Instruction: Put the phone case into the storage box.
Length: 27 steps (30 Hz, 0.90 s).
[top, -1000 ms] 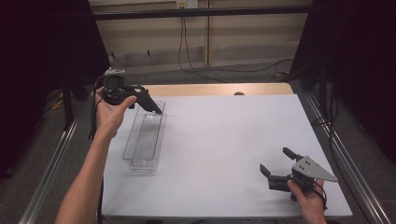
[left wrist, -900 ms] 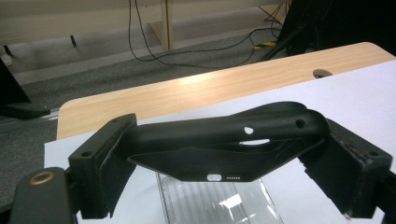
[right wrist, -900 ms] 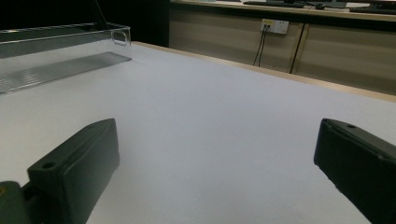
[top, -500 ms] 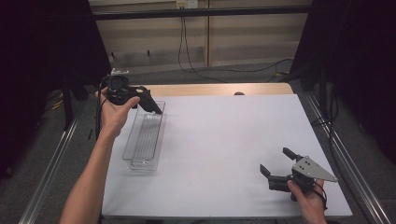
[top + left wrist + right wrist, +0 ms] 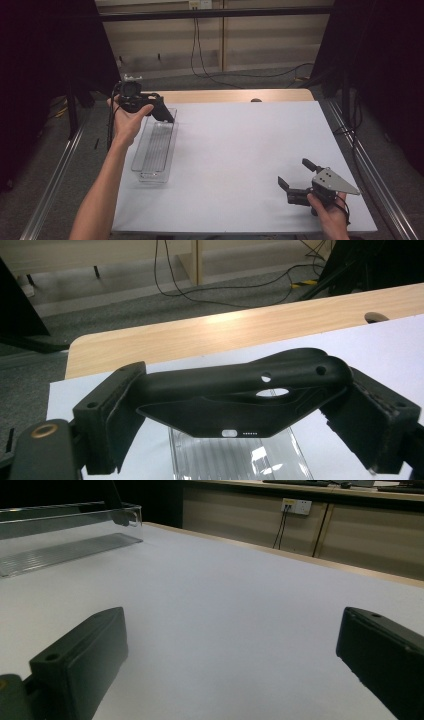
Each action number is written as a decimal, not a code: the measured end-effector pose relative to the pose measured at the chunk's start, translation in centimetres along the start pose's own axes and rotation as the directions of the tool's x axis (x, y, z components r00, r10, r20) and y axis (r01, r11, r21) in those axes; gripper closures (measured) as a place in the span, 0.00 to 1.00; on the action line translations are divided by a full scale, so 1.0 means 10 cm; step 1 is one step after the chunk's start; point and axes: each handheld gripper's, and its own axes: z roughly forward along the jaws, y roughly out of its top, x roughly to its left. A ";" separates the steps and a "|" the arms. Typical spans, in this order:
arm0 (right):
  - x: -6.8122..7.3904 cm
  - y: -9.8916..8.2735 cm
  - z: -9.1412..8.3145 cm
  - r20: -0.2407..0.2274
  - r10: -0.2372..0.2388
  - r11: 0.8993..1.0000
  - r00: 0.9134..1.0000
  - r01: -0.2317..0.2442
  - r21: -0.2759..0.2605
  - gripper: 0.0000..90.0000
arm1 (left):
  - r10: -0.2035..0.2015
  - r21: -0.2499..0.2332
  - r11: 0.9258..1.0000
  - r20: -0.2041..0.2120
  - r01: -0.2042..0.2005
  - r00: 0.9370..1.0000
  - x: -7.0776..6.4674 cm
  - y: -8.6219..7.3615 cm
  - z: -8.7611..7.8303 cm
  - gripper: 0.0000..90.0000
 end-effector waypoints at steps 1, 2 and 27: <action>0.00 0.00 0.00 0.000 0.000 1.000 1.000 0.000 0.000 0.00 | -0.001 -0.001 1.000 -0.004 0.001 1.000 -0.01 0.00 0.01 0.15; 0.00 0.00 0.00 0.001 0.000 1.000 1.000 0.000 0.000 0.00 | -0.006 -0.005 1.000 -0.003 0.006 1.000 -0.02 0.00 0.02 0.15; 0.01 -0.01 0.01 -0.012 -0.005 1.000 1.000 0.005 0.007 0.00 | -0.020 0.006 1.000 -0.061 0.021 0.998 -0.03 -0.06 0.24 0.15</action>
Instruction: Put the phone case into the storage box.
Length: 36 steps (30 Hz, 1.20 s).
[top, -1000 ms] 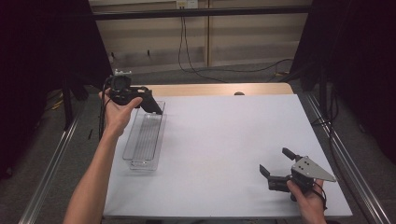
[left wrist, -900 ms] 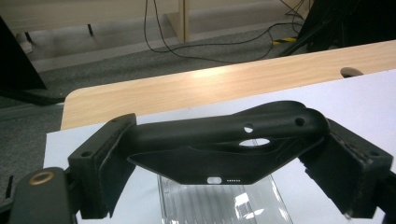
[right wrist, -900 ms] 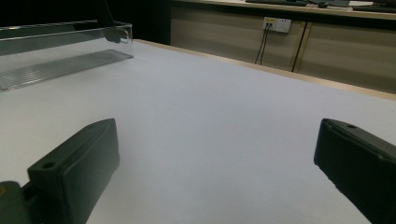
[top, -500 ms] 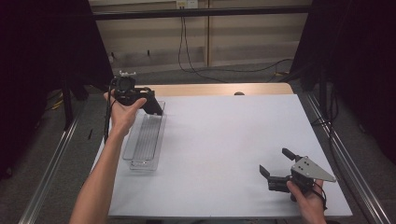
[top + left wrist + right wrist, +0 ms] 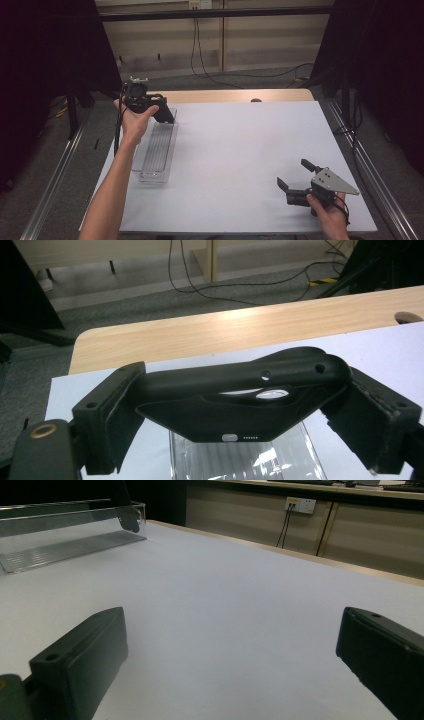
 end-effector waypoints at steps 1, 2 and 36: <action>0.00 0.00 0.00 0.000 -0.001 1.000 1.000 0.001 0.001 0.00 | -0.007 -0.002 1.000 0.002 0.007 1.000 0.00 0.00 0.01 0.15; 0.00 0.00 0.00 -0.001 -0.003 1.000 1.000 0.003 0.001 0.00 | -0.005 -0.001 1.000 0.002 0.005 1.000 0.00 -0.01 0.02 0.15; 0.00 -0.01 0.01 -0.009 -0.004 1.000 1.000 0.004 0.001 0.00 | 0.008 -0.033 0.999 -0.014 -0.008 1.000 -0.11 0.06 0.17 0.14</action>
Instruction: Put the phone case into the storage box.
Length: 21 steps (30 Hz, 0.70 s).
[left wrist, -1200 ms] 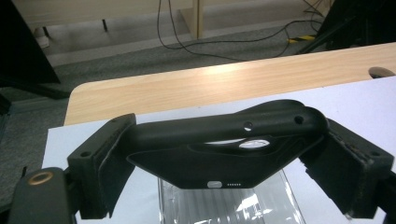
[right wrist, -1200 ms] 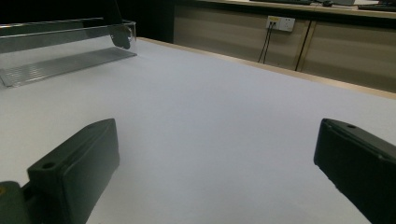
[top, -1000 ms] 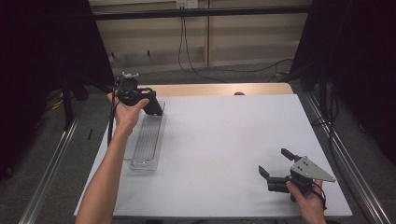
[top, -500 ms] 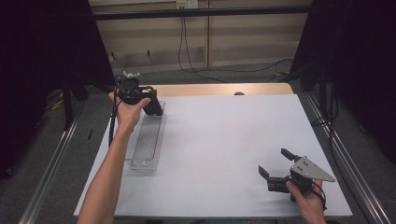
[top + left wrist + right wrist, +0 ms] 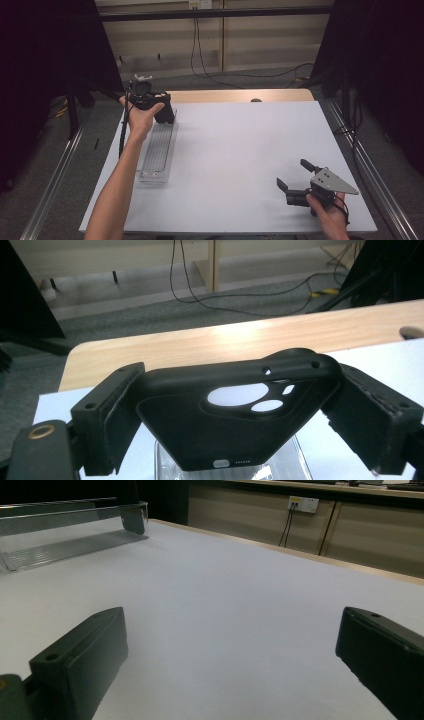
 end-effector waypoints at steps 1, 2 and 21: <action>0.00 0.00 0.00 0.000 0.000 1.000 1.000 0.000 0.001 0.00 | -0.001 -0.002 1.000 -0.004 0.001 1.000 -0.01 0.00 0.01 0.14; 0.00 0.00 0.00 0.000 0.000 1.000 1.000 0.000 0.001 0.00 | 0.006 -0.002 1.000 -0.002 -0.006 1.000 -0.02 0.00 0.02 0.14; -0.01 0.00 -0.01 0.000 0.000 1.000 1.000 0.000 0.002 0.00 | -0.001 -0.010 1.000 0.050 0.002 0.999 0.04 0.01 0.09 0.09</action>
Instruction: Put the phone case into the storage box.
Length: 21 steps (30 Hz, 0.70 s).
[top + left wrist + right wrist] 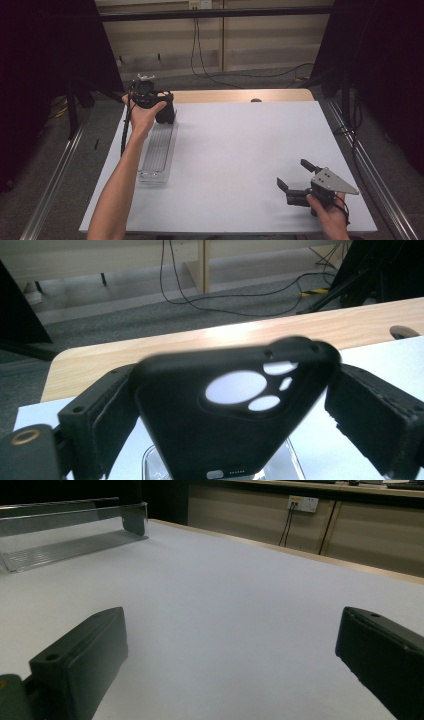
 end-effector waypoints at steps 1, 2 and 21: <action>0.00 0.00 0.00 -0.001 0.002 1.000 1.000 -0.002 -0.001 0.00 | -0.007 -0.002 1.000 0.003 0.007 1.000 0.00 0.00 0.00 0.09; 0.00 0.00 0.00 -0.001 0.002 1.000 1.000 -0.002 -0.001 0.00 | -0.007 -0.005 1.000 0.008 0.007 1.000 0.01 0.00 0.00 0.08; 0.00 0.00 -0.01 0.000 0.005 1.000 1.000 -0.005 -0.003 0.00 | 0.000 -0.100 0.995 0.031 0.003 1.000 0.04 0.02 -0.01 0.05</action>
